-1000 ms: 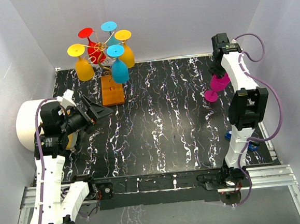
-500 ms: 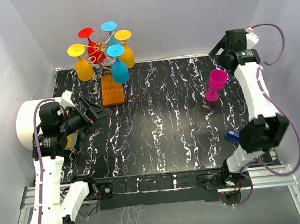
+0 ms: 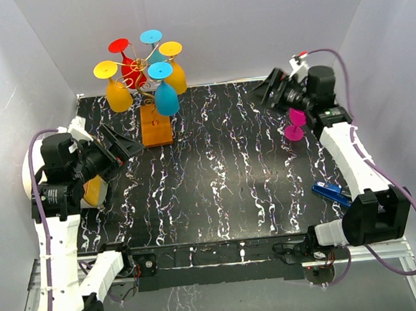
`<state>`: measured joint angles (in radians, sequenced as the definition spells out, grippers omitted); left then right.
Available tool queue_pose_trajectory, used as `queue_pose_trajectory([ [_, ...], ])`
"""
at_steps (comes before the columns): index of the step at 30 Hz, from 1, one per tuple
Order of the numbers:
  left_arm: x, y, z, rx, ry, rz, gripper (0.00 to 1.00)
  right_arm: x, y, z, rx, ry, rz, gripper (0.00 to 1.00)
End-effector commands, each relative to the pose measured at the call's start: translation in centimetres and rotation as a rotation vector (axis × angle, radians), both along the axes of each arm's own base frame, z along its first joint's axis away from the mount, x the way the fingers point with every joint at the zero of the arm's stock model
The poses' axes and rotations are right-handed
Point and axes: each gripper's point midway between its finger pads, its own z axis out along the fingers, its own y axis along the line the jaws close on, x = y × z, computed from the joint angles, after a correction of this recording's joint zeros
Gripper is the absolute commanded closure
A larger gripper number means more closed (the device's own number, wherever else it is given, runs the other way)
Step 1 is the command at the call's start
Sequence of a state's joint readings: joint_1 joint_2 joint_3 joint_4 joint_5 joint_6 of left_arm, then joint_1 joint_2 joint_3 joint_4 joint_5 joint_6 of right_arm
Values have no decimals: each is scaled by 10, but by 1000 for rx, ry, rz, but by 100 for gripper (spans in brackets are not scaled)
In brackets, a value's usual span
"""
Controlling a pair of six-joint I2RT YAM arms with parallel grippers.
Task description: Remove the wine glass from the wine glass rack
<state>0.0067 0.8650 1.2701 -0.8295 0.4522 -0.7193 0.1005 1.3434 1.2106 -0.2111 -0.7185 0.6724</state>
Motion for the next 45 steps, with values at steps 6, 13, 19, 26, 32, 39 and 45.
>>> queue_pose_trajectory([
  [6,35,34,40,175,-35,125,1,-49,15,20,-209,-278,103,2],
  [13,95,79,69,332,-89,330,1,-68,11,33,-298,-376,16,2],
  [19,149,85,103,247,-206,435,1,-77,8,39,-315,-428,-37,2],
  [26,204,85,98,-8,-164,496,2,-80,2,41,-331,-456,-73,2],
  [32,235,107,73,-168,-81,576,13,-81,1,45,-347,-471,-85,2],
  [39,261,119,46,-343,-31,528,34,-80,-5,45,-369,-476,-114,2],
  [45,270,115,41,-399,-54,472,35,-80,-6,44,-374,-478,-127,2],
])
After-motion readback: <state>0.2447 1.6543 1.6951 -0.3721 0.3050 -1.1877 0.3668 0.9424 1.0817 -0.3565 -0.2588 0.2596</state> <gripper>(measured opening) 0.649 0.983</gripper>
